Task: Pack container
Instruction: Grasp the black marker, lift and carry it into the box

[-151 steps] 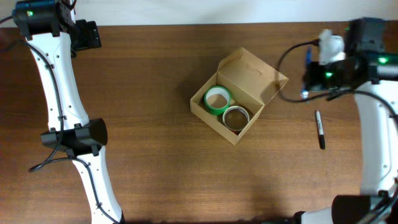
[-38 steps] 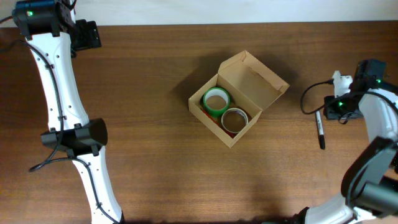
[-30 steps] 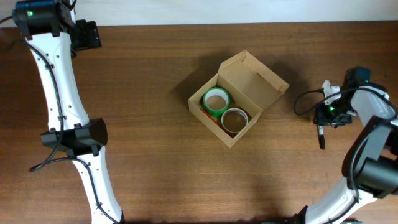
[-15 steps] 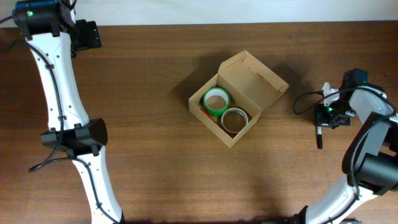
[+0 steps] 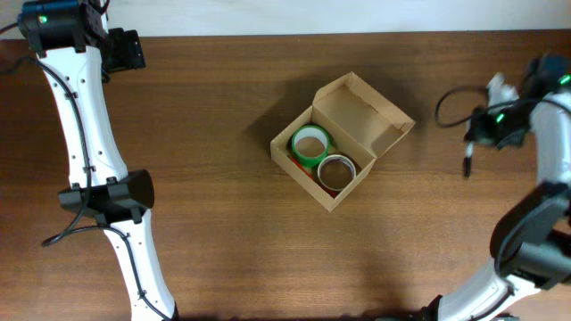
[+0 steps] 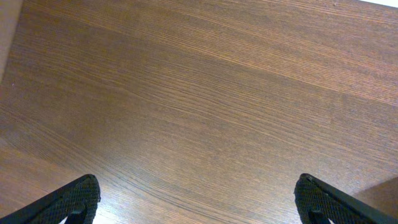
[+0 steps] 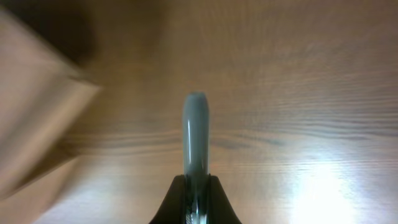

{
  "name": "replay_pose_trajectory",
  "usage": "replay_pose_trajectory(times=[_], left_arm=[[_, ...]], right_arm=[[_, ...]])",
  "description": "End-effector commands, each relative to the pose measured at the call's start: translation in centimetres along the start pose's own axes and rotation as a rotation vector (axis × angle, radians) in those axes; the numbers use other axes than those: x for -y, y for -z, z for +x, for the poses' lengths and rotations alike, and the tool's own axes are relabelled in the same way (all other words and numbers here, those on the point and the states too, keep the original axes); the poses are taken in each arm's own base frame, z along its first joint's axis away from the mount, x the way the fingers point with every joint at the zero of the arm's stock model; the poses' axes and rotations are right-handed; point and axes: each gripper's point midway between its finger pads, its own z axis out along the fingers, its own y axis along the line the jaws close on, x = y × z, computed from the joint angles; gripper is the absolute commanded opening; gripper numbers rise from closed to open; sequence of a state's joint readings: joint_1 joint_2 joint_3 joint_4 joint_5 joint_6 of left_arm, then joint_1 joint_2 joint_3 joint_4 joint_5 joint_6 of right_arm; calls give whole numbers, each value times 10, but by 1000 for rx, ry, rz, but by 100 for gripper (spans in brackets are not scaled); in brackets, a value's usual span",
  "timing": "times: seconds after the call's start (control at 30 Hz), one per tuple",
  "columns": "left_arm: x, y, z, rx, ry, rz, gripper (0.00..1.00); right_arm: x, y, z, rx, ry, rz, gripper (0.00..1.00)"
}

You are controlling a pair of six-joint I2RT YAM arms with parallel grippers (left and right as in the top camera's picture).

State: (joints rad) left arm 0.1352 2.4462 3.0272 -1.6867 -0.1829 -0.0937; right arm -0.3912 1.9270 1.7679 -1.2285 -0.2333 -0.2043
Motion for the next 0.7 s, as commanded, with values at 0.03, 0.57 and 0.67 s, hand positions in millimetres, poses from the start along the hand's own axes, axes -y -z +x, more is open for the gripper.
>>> replay_pose_trajectory(times=[0.03,0.57,0.67], left_arm=[[0,3,0,3,-4,7,100],[0,3,0,3,-4,6,100],[0,3,0,3,-4,7,100]], right_arm=[[-76,109,-32,237,138,-42,4],[-323,29,47,30,820,-101,4],[-326,-12,61,-51,868,-94,4]])
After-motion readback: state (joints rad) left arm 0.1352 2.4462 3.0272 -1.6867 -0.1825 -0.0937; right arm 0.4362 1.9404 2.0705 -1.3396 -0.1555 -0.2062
